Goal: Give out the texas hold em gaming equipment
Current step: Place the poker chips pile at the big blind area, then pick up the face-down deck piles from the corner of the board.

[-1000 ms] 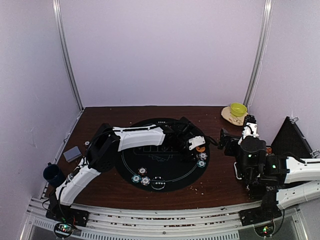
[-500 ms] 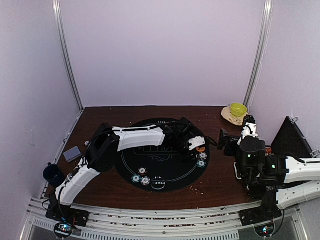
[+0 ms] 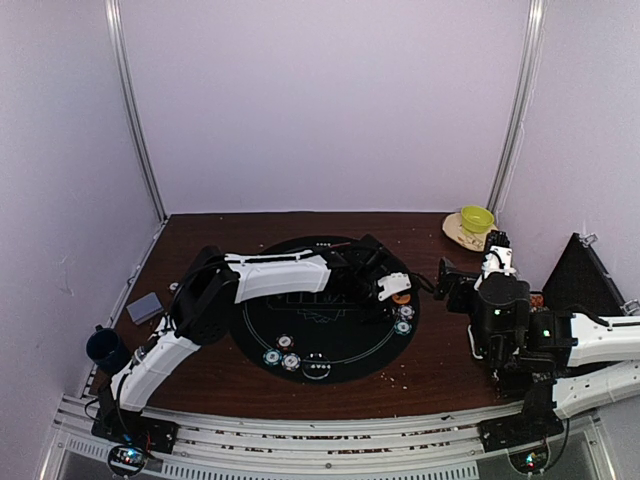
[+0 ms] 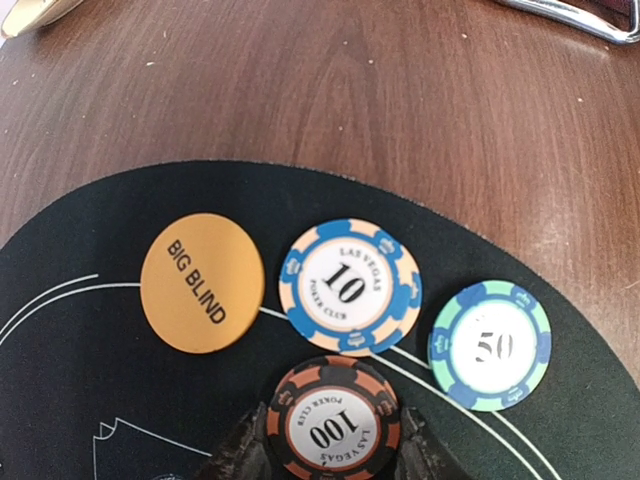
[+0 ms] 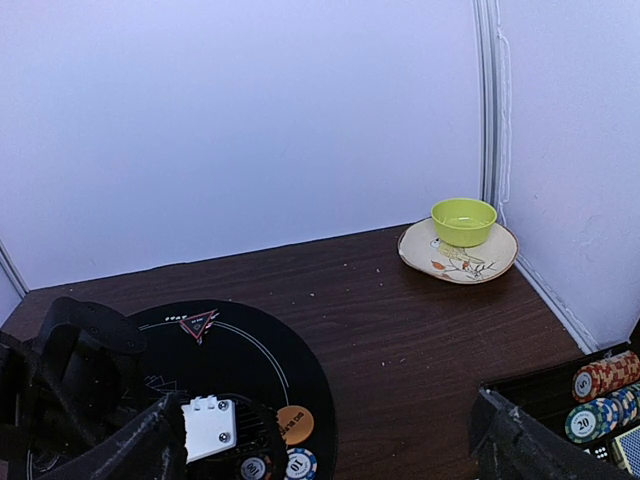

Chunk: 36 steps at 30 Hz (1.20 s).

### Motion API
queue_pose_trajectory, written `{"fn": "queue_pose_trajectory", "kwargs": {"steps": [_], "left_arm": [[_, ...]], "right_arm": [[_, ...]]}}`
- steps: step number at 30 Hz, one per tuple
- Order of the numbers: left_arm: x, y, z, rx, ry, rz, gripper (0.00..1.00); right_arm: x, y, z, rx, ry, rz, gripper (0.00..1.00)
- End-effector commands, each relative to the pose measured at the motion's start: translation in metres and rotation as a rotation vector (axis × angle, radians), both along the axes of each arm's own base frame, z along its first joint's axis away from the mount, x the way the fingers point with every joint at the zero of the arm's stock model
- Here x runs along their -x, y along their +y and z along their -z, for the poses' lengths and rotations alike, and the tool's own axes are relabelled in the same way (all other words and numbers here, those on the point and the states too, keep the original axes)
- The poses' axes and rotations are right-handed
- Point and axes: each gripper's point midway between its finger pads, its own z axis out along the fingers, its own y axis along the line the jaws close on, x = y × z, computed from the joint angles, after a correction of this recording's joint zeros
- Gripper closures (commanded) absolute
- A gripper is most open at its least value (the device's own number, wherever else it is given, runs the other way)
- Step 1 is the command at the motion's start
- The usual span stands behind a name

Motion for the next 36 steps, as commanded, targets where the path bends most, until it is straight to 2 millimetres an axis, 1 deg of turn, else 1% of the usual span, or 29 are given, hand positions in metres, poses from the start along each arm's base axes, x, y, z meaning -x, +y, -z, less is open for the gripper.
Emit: {"fn": "queue_pose_trajectory", "kwargs": {"steps": [1,3,7,12,15,16,17,19,22,23,24,25,27,30,32,35,36], "left_arm": [[-0.02,0.014,-0.006,-0.032,-0.057,-0.056,0.57],[-0.017,0.013,-0.01,-0.021,-0.048,-0.043,0.56],[-0.005,0.008,-0.029,0.022,-0.014,0.009,0.44],[0.001,0.004,-0.045,0.055,0.006,0.038,0.42],[-0.001,0.004,-0.062,0.074,-0.008,0.026,0.38],[-0.001,0.005,-0.069,0.083,-0.016,0.024,0.34],[-0.001,0.006,-0.083,0.096,-0.031,0.02,0.31],[-0.001,0.011,-0.104,0.112,-0.056,0.009,0.22],[-0.001,0.027,-0.137,0.126,-0.11,-0.024,0.14],[-0.002,0.036,-0.145,0.126,-0.131,-0.039,0.11],[-0.004,0.046,-0.158,0.134,-0.153,-0.057,0.08],[-0.005,0.059,-0.157,0.125,-0.158,-0.075,0.03],[-0.019,0.09,-0.176,0.136,-0.191,-0.139,0.02],[-0.043,0.146,-0.194,0.149,-0.206,-0.256,0.02],[-0.053,0.184,-0.209,0.182,-0.208,-0.321,0.02],[-0.064,0.241,-0.223,0.215,-0.247,-0.414,0.02],[-0.064,0.259,-0.233,0.231,-0.27,-0.441,0.02]], "right_arm": [[0.0,0.002,-0.002,0.006,-0.002,-0.004,0.0],[0.0,0.002,-0.002,0.007,-0.002,-0.003,0.0],[0.0,0.002,-0.002,0.008,-0.002,-0.004,0.0],[0.0,0.002,-0.002,0.008,-0.001,-0.004,0.0],[0.0,0.002,-0.003,0.004,-0.003,-0.005,0.0],[0.0,0.002,-0.003,0.003,-0.003,-0.006,0.0],[0.0,0.002,-0.003,0.003,-0.003,-0.007,0.0],[0.0,0.002,-0.003,0.004,-0.002,-0.008,0.0],[0.0,0.003,-0.002,0.006,-0.001,-0.009,0.0],[0.0,0.004,-0.001,0.009,0.001,-0.011,0.0],[-0.001,0.006,0.0,0.013,0.003,-0.016,0.0],[-0.001,0.008,0.0,0.021,0.006,-0.023,0.0],[-0.004,0.015,0.003,0.053,0.02,-0.035,0.0],[-0.009,0.027,0.01,0.115,0.058,-0.045,0.0],[-0.012,0.034,0.014,0.147,0.078,-0.046,0.0],[-0.015,0.046,0.02,0.176,0.1,-0.069,0.0],[-0.016,0.051,0.02,0.181,0.104,-0.084,0.0]]}}
